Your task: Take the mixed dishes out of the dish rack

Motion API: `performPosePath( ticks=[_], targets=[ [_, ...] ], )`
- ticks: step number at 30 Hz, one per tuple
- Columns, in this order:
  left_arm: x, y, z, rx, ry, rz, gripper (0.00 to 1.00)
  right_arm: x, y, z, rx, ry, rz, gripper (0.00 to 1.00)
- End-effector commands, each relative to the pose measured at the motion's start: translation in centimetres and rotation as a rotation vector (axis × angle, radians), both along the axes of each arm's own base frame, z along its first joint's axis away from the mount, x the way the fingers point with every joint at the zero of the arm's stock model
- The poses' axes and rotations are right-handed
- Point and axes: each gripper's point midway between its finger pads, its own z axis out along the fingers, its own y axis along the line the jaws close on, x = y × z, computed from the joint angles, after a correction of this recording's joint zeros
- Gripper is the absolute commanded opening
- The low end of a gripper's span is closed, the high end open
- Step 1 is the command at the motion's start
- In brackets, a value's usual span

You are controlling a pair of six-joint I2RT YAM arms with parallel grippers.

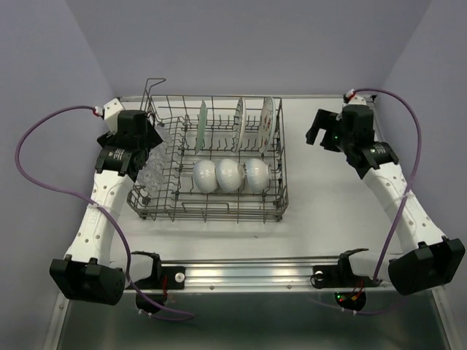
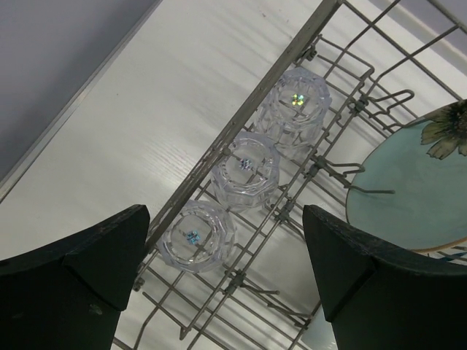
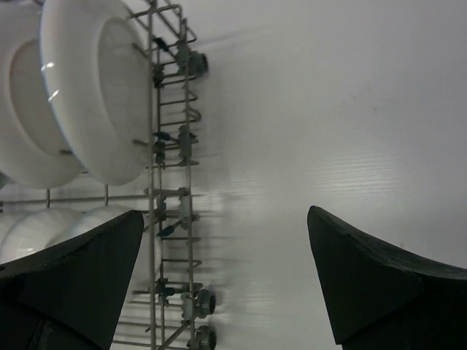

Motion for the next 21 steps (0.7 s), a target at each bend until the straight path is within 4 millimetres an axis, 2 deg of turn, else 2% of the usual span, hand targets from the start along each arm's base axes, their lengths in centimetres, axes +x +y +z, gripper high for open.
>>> performPosePath(
  ticks=[1,3,6,7,9,11,13,15,16,21],
  targets=[
    [-0.8,1.0,-1.6,0.024,0.052,0.033,0.99,-0.6,5.4,1.7,-0.051,-0.049,0.163,1.00],
    [-1.1,1.3,-2.4,0.031,0.078,0.043,0.99,-1.1,7.9,1.2,-0.062,-0.036,0.241,1.00],
    [-1.8,2.1,-3.5,0.042,0.113,0.075,0.99,-1.5,9.8,1.1,-0.086,-0.039,0.291,1.00],
    [-1.9,2.2,-3.7,0.042,0.114,0.075,0.99,-1.8,10.9,1.0,-0.086,-0.043,0.320,1.00],
    [-1.9,2.0,-4.2,0.034,0.122,0.059,0.98,-2.1,12.2,0.9,-0.092,-0.042,0.357,1.00],
    [-1.9,1.9,-4.6,0.031,0.132,0.049,0.93,-2.6,13.8,0.5,-0.100,-0.038,0.389,1.00],
    [-1.9,1.5,-5.0,0.018,0.135,0.026,0.81,-2.8,14.6,0.5,-0.111,-0.040,0.394,1.00],
    [-2.0,1.3,-5.5,0.012,0.140,0.016,0.77,-3.1,15.7,0.0,-0.141,-0.035,0.396,1.00],
    [-2.0,1.3,-5.4,0.011,0.134,0.015,0.69,-3.1,16.0,0.0,-0.146,-0.037,0.393,1.00],
    [-2.2,1.4,-5.6,0.015,0.133,0.014,0.58,-3.6,17.8,-0.2,-0.182,-0.022,0.405,1.00]
  ],
)
